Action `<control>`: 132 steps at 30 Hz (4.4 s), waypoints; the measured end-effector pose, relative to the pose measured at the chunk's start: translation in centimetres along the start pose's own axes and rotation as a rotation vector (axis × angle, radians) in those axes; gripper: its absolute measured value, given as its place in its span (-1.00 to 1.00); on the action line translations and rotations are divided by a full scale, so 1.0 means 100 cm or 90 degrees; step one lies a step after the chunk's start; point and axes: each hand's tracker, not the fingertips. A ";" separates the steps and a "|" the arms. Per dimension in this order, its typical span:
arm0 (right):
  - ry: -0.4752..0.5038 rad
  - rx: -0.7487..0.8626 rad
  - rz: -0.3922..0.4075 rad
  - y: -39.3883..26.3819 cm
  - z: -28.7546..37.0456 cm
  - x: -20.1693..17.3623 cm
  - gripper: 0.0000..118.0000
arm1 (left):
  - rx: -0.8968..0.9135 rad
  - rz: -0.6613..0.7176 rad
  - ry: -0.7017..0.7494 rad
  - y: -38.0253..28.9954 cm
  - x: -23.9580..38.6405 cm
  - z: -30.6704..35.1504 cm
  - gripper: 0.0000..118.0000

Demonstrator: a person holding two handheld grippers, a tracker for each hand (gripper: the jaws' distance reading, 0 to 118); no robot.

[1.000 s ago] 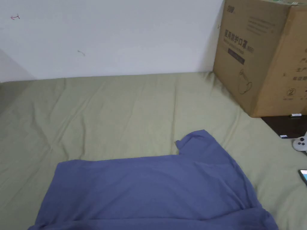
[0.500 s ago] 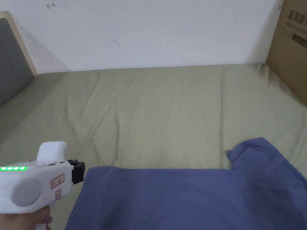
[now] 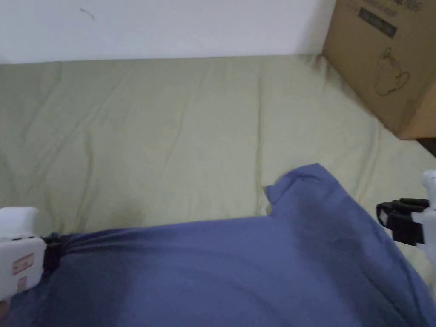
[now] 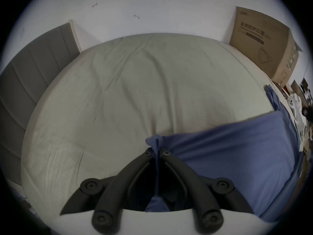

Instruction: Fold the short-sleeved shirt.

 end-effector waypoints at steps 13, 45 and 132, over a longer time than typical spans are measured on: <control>0.038 -0.188 -0.113 0.008 -0.107 0.051 -1.00 | 0.010 0.006 -0.034 0.000 -0.010 0.030 -0.95; -0.057 -0.071 -0.069 -0.205 0.164 0.011 0.90 | 0.013 0.190 -0.150 -0.207 -0.057 0.215 1.00; 0.151 0.063 0.040 -0.175 0.301 -0.070 -0.96 | -0.171 0.207 -0.086 -0.100 -0.066 0.187 -0.05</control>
